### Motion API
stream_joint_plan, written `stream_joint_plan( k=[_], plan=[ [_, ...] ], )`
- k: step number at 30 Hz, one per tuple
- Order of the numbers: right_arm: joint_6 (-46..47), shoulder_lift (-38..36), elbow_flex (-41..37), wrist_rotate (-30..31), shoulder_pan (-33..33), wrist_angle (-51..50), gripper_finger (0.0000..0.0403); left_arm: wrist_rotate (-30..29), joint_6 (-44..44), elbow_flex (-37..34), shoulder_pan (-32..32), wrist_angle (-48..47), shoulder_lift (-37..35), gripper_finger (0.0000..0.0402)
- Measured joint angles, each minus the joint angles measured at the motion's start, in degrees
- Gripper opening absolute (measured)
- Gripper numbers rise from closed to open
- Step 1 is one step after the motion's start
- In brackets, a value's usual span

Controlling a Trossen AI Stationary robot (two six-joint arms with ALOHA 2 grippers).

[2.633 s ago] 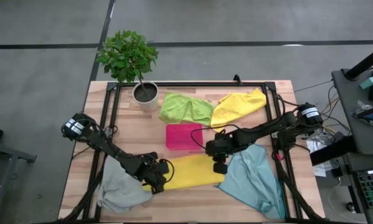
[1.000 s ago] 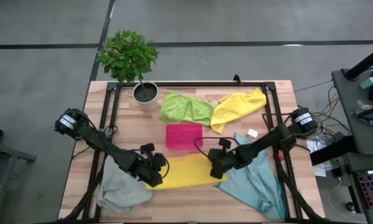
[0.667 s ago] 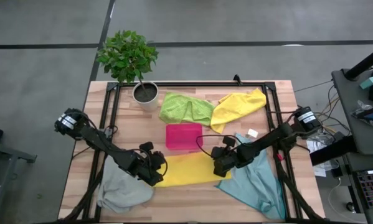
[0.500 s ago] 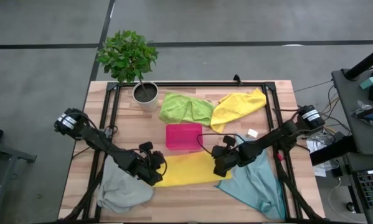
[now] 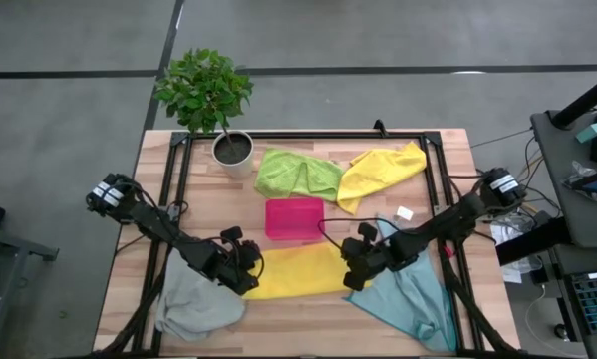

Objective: Fold microfiber towels
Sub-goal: Fold the bottom yellow microfiber cloth

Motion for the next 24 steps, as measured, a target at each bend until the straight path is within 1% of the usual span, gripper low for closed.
stream_joint_plan(
  k=[4, 9, 12, 17, 24],
  plan=[
    [0.16, 2.38, -0.48, 0.47, 0.02, 3.02, 0.0043, -0.04, -0.02, -1.30, 0.06, 1.91, 0.00, 0.0000],
    [0.88, 6.21, -0.73, 0.48, -0.13, 2.53, 0.0043, -0.05, -1.36, -2.23, 0.06, 2.19, 0.00, 0.0000],
    [1.65, 7.29, -0.77, 0.72, -0.23, 2.48, 0.0043, -0.04, -1.38, -2.45, 0.06, 2.14, 0.00, 0.0000],
    [1.67, 7.00, -0.79, 0.66, -0.24, 2.17, 0.0043, -0.04, -1.33, -2.47, 0.06, 1.69, -0.07, 0.0000],
    [0.90, 4.02, -0.99, 0.35, -0.26, 1.30, 0.0043, -0.03, -1.27, -2.42, 0.08, 1.59, -1.35, 0.0000]
  ],
)
